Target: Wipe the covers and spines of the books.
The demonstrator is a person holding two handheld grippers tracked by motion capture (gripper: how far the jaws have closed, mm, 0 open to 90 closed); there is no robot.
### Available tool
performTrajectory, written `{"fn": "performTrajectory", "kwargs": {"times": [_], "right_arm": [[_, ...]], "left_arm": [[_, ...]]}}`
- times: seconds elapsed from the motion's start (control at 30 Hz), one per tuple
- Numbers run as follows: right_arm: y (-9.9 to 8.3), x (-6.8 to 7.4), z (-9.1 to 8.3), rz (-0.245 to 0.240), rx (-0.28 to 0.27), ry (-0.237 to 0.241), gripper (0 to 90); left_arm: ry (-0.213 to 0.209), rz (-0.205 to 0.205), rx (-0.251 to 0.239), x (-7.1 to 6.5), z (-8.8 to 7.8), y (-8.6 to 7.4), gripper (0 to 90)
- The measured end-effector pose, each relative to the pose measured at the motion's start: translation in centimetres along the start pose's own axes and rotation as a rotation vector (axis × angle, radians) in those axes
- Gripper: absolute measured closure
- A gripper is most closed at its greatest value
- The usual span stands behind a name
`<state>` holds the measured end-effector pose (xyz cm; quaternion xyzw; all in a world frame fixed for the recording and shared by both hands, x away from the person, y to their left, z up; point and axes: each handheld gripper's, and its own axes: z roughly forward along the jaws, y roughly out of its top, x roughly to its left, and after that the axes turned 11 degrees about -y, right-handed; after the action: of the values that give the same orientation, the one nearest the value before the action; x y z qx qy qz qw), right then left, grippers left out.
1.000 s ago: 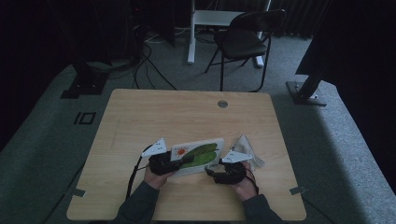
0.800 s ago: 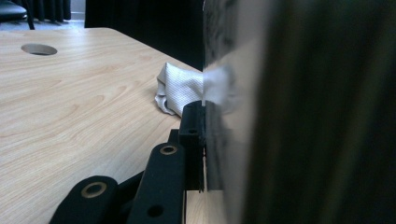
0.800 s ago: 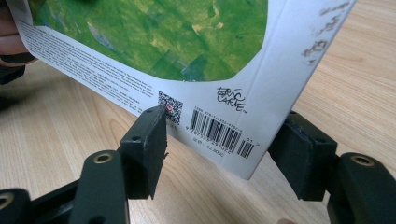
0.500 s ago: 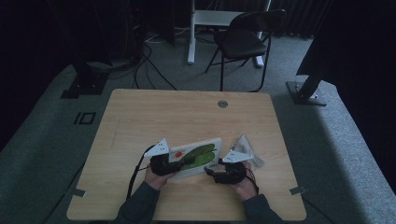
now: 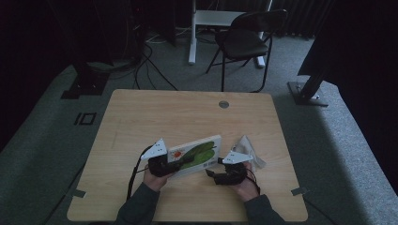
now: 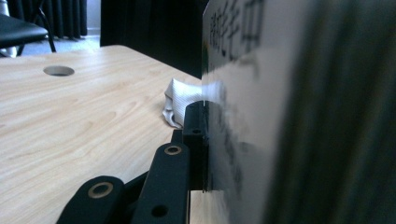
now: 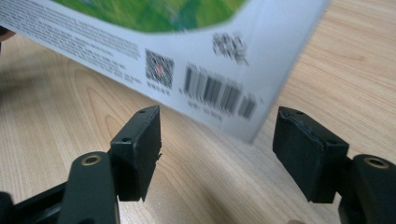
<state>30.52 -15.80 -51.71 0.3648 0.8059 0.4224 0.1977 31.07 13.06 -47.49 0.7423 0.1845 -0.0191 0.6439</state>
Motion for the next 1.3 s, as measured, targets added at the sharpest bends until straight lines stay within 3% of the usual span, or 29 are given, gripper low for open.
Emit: {"fn": "performTrajectory", "kwargs": {"times": [0.43, 0.83, 1.3], "right_arm": [[0.4, -0.6, -0.9, 0.025, -0.026, -0.048, 23.2], [0.8, -2.9, -2.6, 0.074, -0.071, -0.136, 18.8], [0.3, -5.8, -4.0, 0.095, -0.052, -0.325, 16.4]], "left_arm": [[0.066, 0.001, -0.013, 0.2, -2.1, -0.3, 78.2], [0.097, 0.001, -0.018, 0.2, -2.9, -0.4, 78.2], [0.099, -0.001, -0.027, -0.1, -3.4, -0.4, 78.2]]}}
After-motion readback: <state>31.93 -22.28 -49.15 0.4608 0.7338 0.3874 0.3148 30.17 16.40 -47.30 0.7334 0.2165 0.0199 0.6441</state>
